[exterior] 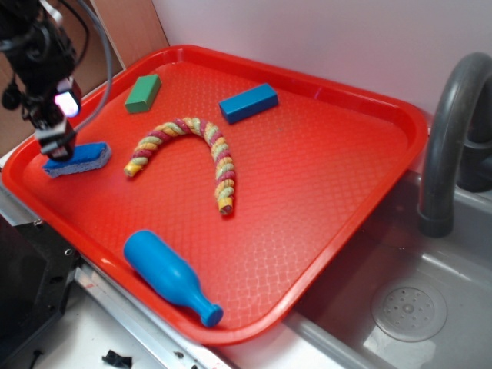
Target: Grab the blue sponge.
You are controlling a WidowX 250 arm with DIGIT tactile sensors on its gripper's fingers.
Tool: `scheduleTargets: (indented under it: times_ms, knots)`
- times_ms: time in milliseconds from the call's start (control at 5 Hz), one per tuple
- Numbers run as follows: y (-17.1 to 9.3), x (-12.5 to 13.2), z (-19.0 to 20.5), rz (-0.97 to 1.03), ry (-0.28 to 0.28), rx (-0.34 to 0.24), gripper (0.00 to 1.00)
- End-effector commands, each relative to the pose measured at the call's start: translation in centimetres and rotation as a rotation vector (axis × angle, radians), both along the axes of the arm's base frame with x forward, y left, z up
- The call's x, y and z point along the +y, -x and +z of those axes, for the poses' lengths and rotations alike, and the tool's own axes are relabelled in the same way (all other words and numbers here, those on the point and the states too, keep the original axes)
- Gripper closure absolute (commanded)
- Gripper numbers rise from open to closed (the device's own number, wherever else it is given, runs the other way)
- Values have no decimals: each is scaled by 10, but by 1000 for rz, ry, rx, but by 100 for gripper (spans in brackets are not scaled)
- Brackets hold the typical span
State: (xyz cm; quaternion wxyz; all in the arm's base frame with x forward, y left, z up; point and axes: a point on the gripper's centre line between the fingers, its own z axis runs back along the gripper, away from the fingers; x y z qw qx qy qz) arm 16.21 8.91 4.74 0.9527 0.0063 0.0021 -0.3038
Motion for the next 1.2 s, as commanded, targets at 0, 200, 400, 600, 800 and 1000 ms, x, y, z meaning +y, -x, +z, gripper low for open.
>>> scheduleTargets:
  times_ms: [0,200,400,600,800,1000]
  knots:
    - [3,7,-28,-8,-136,44,0]
    - [4,3,-30,-18,-195,23,10]
    - [4,4,-30,-18,-163,22,100]
    - [0,4,-29,-3,-173,27,100]
    - [-8,3,-13,51,-177,3,100]
    - [-23,-13,38,310,-235,-59,100]
